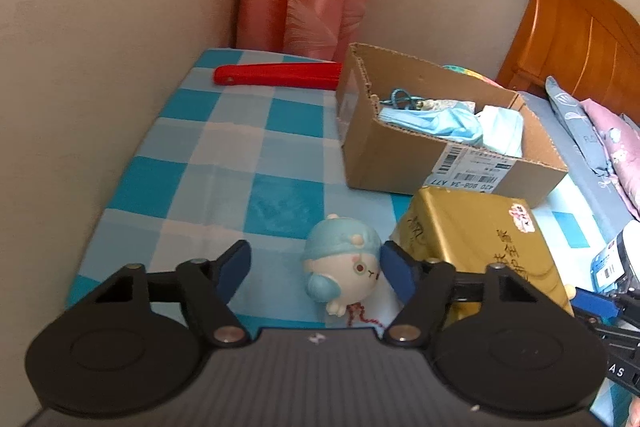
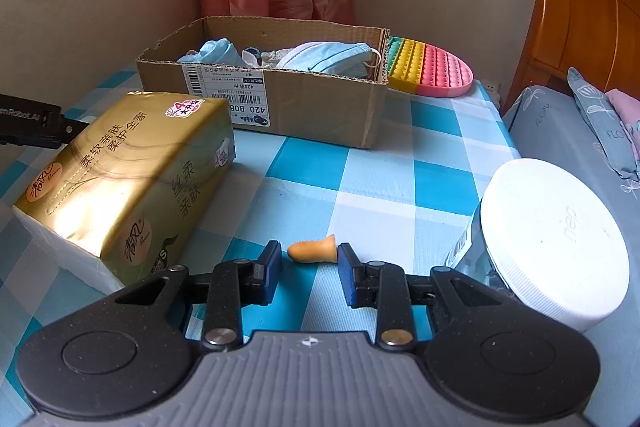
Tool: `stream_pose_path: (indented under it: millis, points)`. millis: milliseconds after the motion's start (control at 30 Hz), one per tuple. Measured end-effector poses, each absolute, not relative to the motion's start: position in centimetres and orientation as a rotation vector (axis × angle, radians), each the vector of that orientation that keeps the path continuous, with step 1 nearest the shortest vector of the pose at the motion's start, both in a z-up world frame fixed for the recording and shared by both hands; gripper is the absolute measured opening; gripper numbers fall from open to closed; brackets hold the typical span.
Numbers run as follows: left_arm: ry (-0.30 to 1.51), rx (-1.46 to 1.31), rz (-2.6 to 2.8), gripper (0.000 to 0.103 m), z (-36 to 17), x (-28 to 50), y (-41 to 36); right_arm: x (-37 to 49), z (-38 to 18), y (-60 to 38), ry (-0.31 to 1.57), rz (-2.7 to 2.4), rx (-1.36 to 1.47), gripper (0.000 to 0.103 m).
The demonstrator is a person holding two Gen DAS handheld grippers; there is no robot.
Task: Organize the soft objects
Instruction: 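Lower the left gripper onto the light blue plush toy and grasp it, then carry the earplug into the box and open the right gripper while the left carries the plush toy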
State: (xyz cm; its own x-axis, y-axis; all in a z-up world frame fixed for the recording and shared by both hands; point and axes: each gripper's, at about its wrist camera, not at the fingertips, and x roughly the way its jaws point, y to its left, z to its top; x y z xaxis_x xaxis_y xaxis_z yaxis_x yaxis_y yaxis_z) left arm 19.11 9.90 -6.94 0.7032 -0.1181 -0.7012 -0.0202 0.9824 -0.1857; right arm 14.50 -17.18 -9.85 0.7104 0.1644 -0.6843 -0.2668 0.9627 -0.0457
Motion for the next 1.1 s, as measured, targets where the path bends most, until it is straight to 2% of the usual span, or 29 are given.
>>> stream_pose_path:
  millis: [200, 300, 533, 700, 1100]
  points:
    - [0.785, -0.210, -0.077, 0.059, -7.1, 19.4, 9.8, 14.4, -9.9, -17.2, 0.745, 0.244, -0.146, 0.035]
    - [0.783, -0.227, -0.093, 0.052, -7.2, 19.5, 9.8, 14.4, -9.8, -17.2, 0.744, 0.244, -0.147, 0.035]
    - [0.793, -0.237, -0.105, 0.052, -7.6, 19.9, 9.5, 14.4, -9.8, -17.3, 0.745, 0.246, -0.154, 0.035]
    - [0.807, -0.243, -0.091, 0.043, -8.1, 20.2, 9.6, 14.3, -9.8, -17.1, 0.743, 0.248, -0.166, 0.035]
    - [0.824, -0.191, -0.050, 0.042, -7.2, 18.8, 9.5, 14.3, -9.5, -17.0, 0.753, 0.252, -0.196, 0.034]
